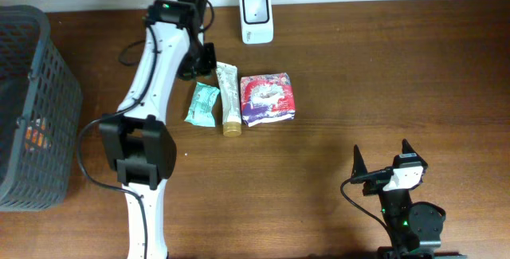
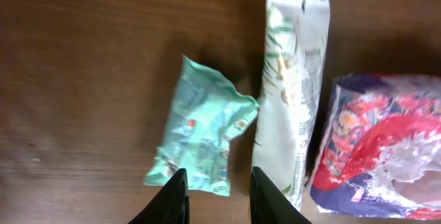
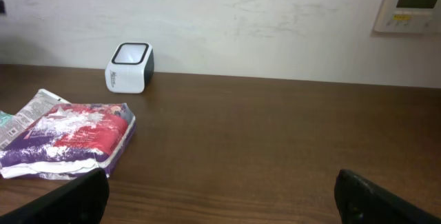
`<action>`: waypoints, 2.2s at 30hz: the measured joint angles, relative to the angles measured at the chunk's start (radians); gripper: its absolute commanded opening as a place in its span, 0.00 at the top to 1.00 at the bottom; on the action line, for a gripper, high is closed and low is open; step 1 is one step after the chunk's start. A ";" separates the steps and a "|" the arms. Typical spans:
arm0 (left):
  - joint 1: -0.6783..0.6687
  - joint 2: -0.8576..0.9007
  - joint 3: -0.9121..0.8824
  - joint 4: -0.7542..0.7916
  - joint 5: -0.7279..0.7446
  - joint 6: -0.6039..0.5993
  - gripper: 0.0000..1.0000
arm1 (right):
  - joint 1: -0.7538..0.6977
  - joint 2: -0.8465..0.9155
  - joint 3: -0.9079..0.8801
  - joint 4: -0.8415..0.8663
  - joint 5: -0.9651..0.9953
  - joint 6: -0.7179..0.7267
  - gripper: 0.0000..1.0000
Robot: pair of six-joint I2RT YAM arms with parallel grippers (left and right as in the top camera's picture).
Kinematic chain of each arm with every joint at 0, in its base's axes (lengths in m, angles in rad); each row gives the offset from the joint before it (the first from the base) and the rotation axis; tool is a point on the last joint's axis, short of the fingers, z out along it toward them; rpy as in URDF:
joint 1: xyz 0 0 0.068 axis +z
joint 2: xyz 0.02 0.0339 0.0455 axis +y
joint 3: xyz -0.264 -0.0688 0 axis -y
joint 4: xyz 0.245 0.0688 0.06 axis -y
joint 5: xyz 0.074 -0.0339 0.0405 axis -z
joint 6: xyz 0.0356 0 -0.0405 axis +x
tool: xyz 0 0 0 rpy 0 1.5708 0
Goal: Scan the item barcode
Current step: 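Place the green tissue packet left of the cream tube, then grasp the small orange packet from the basket and place it left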
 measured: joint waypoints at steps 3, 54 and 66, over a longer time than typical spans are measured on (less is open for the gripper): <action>0.026 -0.001 -0.024 -0.022 -0.015 0.000 0.68 | 0.000 0.000 0.000 0.000 0.000 0.000 0.01; 0.843 -0.130 -0.588 0.676 -0.223 0.542 1.00 | 0.000 0.000 0.000 0.000 0.000 0.000 0.01; 0.697 -0.658 -0.360 0.712 0.494 -0.031 1.00 | 0.000 0.000 0.000 0.000 0.000 0.000 0.01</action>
